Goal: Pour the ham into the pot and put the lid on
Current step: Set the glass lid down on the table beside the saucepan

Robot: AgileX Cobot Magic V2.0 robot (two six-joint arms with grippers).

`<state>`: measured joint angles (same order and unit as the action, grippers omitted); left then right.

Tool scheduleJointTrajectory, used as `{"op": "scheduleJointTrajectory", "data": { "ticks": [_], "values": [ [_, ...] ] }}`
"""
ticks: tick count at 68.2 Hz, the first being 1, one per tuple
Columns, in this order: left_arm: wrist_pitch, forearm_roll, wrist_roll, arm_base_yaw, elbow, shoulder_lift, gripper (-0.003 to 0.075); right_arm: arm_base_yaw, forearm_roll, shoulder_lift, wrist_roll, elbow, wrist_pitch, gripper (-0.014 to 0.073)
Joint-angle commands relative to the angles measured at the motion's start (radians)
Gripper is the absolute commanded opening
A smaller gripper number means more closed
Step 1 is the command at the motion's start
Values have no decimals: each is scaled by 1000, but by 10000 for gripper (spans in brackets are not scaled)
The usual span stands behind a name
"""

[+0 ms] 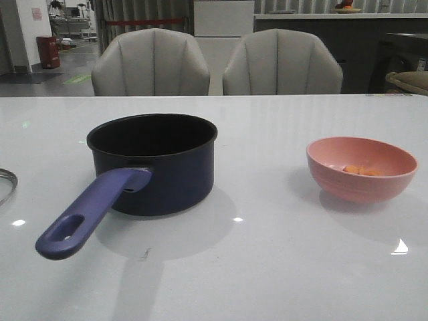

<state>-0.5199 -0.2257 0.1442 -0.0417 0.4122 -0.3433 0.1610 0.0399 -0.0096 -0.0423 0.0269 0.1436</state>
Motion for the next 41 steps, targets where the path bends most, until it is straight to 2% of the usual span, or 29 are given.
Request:
{"op": "scheduleJointTrajectory", "data": {
  "ticks": [1,24,41],
  "values": [
    [58,-2,1,-44,13,47,552,-3,11,-20,6,-5,-73,148],
    [86,20,1,-155,1,87,552,-3,11,-20,6,-5,-73,148],
    [107,29,1,-212,1,87,552,-3,86,-20,13,-5,-115,148]
  ]
}}
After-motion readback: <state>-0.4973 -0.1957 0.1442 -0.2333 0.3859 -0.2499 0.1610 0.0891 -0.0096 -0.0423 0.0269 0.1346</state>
